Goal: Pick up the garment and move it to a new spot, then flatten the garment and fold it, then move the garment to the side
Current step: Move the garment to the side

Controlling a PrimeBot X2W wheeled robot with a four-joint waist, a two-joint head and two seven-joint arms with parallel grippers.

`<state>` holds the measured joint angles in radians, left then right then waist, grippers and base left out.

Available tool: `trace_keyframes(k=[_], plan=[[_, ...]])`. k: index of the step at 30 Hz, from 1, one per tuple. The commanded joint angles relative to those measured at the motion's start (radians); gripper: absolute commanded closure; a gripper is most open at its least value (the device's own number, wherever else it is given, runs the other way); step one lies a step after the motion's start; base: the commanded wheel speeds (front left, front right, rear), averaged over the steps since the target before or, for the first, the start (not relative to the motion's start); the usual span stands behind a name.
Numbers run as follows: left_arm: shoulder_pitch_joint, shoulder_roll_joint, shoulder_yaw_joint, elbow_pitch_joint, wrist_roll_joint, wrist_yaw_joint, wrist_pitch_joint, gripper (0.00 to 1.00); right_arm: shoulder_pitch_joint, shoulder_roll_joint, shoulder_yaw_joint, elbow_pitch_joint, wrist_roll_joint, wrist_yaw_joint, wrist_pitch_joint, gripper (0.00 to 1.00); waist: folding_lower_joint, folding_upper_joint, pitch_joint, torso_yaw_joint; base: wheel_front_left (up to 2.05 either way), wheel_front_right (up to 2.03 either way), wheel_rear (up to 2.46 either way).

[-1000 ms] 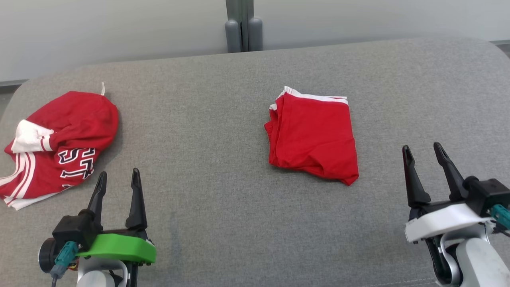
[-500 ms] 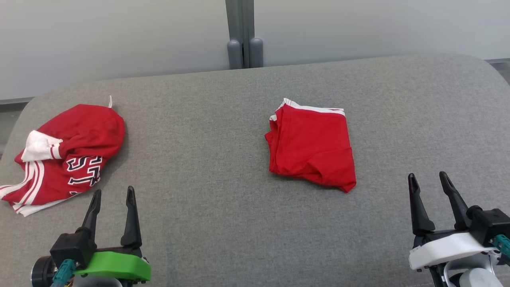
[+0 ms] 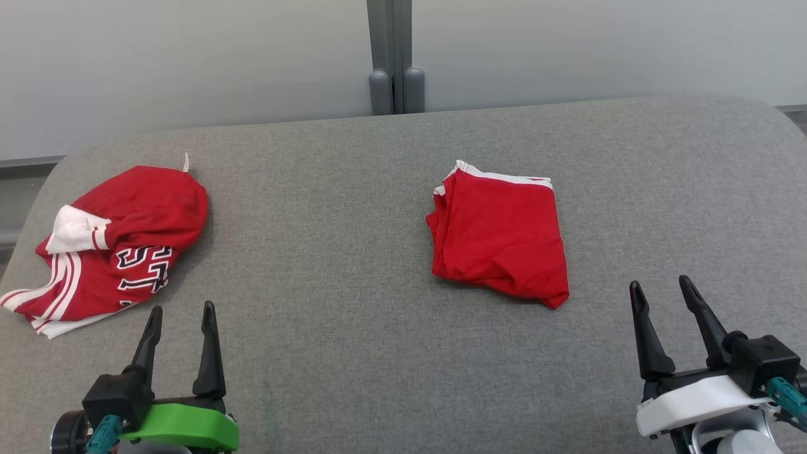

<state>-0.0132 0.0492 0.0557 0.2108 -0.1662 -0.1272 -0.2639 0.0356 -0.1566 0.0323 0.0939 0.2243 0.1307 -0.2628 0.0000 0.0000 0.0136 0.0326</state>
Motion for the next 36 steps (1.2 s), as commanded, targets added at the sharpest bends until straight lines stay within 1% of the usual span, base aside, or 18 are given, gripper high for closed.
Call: trace_keyframes(k=[1, 28, 33, 36], plan=[[0.013, 0.007, 0.002, 0.003, 0.007, -0.002, 0.000, 0.00, 0.011, -0.001, 0.002, -0.004, -0.011, 0.000, -0.003, 0.00, 0.0000, 0.0000, -0.001, 0.001, 0.00, 0.00, 0.00], [0.012, 0.010, -0.001, -0.003, 0.004, -0.003, 0.000, 0.00, 0.006, 0.007, 0.000, 0.015, -0.008, 0.000, -0.003, 0.00, 0.0000, 0.0000, 0.013, 0.002, 0.00, 0.00, 0.00], [0.007, 0.009, -0.005, -0.003, 0.001, -0.003, 0.000, 0.00, -0.018, 0.010, -0.009, 0.025, 0.000, 0.000, -0.003, 0.00, 0.0000, 0.0000, 0.020, 0.006, 0.00, 0.00, 0.00], [-0.002, 0.008, -0.009, -0.004, -0.003, -0.003, 0.000, 0.00, -0.052, -0.004, 0.010, 0.029, -0.014, 0.000, -0.003, 0.00, 0.0000, 0.0000, 0.033, 0.010, 0.00, 0.00, 0.00]])
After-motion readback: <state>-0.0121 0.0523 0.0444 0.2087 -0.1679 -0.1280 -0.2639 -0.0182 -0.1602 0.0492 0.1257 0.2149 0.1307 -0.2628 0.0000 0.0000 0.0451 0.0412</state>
